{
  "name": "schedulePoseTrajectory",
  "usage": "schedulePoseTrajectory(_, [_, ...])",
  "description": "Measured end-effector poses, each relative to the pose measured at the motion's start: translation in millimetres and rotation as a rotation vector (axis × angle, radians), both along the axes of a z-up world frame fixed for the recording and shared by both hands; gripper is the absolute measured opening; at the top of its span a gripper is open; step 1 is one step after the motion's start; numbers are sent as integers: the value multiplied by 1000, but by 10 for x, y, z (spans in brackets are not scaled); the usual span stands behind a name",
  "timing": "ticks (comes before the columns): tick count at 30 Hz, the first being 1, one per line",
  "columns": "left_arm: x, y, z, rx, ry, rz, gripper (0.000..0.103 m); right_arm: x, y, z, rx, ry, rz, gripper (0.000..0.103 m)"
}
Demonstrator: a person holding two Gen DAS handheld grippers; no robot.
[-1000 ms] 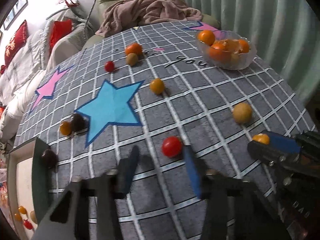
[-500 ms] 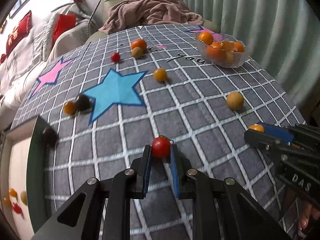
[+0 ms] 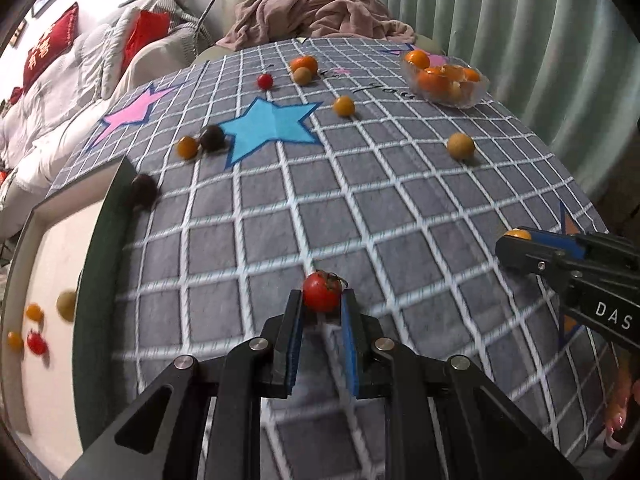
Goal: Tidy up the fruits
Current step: 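Carry the red and yellow tomatoes over the white tray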
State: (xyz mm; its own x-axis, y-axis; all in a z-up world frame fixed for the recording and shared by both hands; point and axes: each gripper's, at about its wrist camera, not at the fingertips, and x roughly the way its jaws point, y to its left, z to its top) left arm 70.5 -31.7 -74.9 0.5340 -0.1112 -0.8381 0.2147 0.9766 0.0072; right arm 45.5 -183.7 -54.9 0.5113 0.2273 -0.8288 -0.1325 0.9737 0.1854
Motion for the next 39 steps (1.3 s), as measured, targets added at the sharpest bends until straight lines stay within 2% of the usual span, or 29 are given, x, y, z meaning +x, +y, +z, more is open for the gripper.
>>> schedulePoseTrajectory(8, [-213,205,88,-15,12,39,20,-162,175,131,8,-7,24,23])
schedulePoseTrajectory(20, [-422,542,510,-49,-56,84,20,-228,562,534,5,-49,84,23])
schedulePoseTrajectory(28, [-500,929,741,-76,-108,130,20,-209,1067,814,-10,-78,168,23])
schedulePoseTrajectory(39, [-510,1820,860,-67,-148,267,20,-82,1989,1026,-12,-87,322,23])
